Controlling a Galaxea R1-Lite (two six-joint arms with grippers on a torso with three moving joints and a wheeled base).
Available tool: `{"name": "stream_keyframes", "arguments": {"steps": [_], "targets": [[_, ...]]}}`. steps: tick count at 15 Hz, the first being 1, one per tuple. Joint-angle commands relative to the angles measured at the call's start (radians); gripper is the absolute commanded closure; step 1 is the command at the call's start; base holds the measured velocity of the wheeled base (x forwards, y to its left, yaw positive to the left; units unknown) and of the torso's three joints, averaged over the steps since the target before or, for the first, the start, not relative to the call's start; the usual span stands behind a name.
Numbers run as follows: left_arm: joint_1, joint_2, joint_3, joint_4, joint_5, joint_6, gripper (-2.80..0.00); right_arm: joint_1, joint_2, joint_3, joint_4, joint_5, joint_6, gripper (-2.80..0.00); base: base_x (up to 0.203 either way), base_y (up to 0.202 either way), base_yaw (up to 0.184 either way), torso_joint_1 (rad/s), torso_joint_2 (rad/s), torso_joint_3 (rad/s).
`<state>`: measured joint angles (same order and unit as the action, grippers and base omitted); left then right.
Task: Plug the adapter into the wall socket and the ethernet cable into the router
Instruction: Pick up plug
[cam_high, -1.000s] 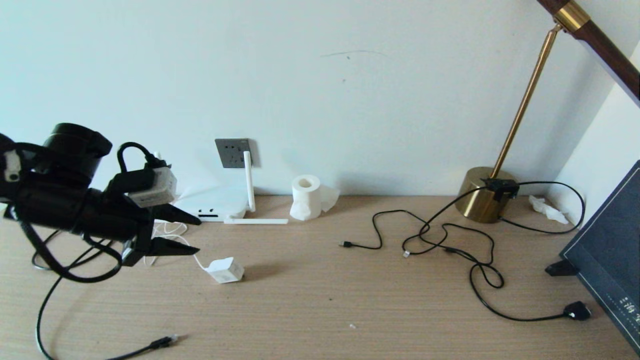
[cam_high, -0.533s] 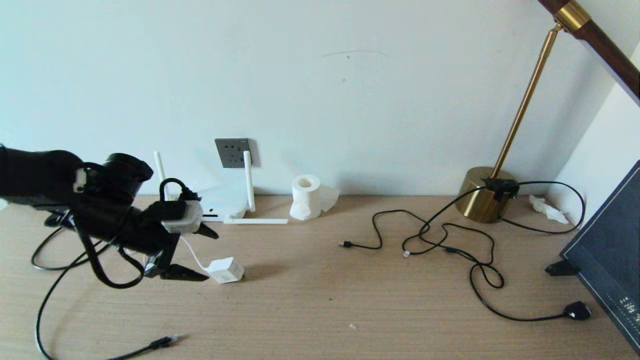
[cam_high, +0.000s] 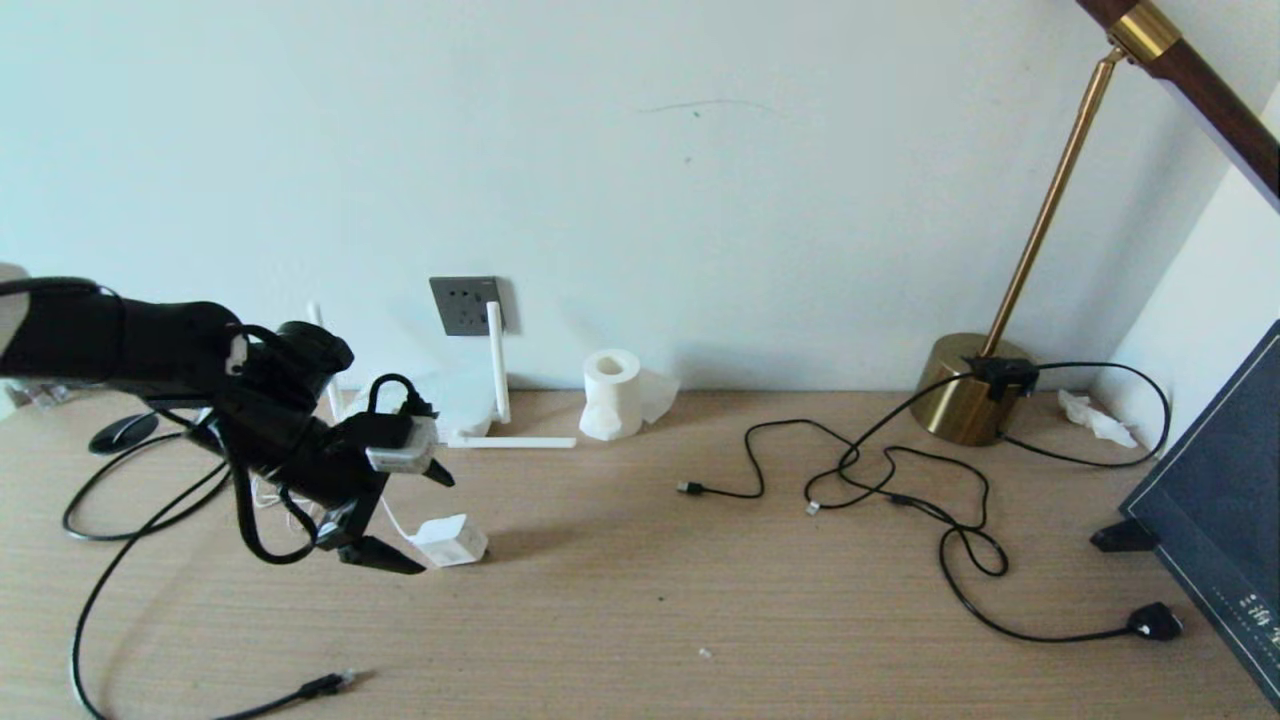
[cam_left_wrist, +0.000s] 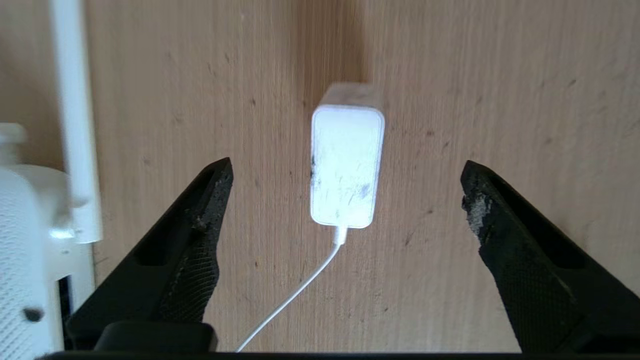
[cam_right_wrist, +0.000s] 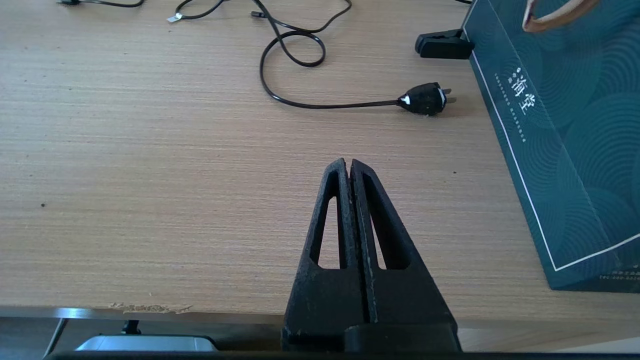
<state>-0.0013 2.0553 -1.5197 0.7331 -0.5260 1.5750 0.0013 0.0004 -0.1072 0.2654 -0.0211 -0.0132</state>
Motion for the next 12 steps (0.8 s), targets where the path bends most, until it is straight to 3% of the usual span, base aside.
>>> {"name": "stream_keyframes", "arguments": {"steps": [1, 12], "targets": [[0.000, 0.030, -0.007, 0.005, 0.001, 0.017, -2.80, 0.000, 0.001, 0.000, 0.002, 0.000, -0.001, 0.00, 0.000, 0.000, 0.000, 0.000, 0.00, 0.000], [-0.029, 0.132, -0.088, -0.004, 0.017, 0.017, -2.80, 0.000, 0.001, 0.000, 0.002, 0.000, -0.001, 0.00, 0.000, 0.000, 0.000, 0.000, 0.00, 0.000]]}}
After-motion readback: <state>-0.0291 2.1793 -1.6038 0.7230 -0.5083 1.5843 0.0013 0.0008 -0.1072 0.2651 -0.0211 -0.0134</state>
